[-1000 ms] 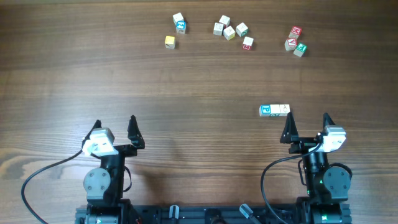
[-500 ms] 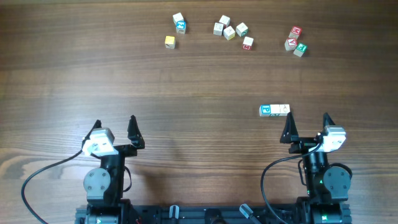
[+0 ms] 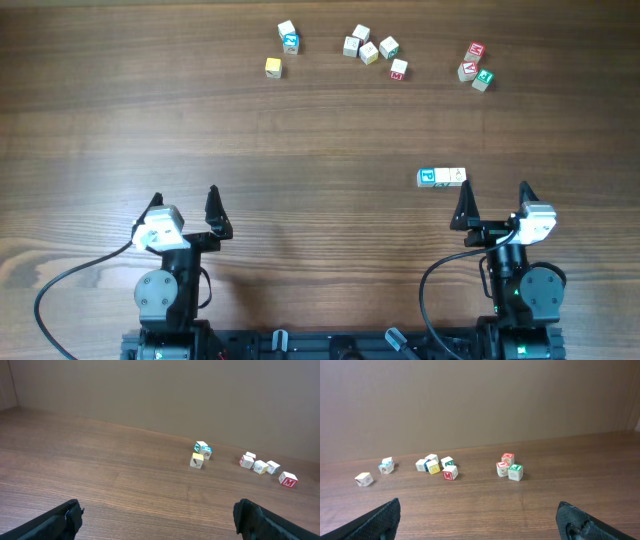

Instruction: Form a horizontal line

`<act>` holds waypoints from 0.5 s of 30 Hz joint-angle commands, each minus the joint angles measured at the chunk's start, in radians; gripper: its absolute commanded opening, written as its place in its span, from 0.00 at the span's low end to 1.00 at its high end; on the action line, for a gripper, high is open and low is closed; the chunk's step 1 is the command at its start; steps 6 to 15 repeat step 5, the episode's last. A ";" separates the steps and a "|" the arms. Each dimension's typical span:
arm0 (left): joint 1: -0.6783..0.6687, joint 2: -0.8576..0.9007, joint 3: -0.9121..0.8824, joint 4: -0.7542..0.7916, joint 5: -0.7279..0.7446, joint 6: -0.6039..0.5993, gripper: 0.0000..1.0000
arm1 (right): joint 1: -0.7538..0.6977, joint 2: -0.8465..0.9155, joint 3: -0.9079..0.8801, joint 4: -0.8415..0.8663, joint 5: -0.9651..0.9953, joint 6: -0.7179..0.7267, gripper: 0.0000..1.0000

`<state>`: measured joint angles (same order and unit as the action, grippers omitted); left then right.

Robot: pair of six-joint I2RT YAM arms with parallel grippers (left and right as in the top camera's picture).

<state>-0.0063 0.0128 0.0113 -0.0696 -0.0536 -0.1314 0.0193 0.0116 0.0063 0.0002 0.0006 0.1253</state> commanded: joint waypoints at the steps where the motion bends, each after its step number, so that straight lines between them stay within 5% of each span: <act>1: 0.006 -0.010 -0.005 -0.001 0.008 0.019 1.00 | 0.006 -0.004 -0.001 0.005 -0.013 -0.020 1.00; 15: 0.006 -0.010 -0.005 -0.001 0.008 0.019 1.00 | 0.006 -0.004 -0.001 0.005 -0.013 -0.020 1.00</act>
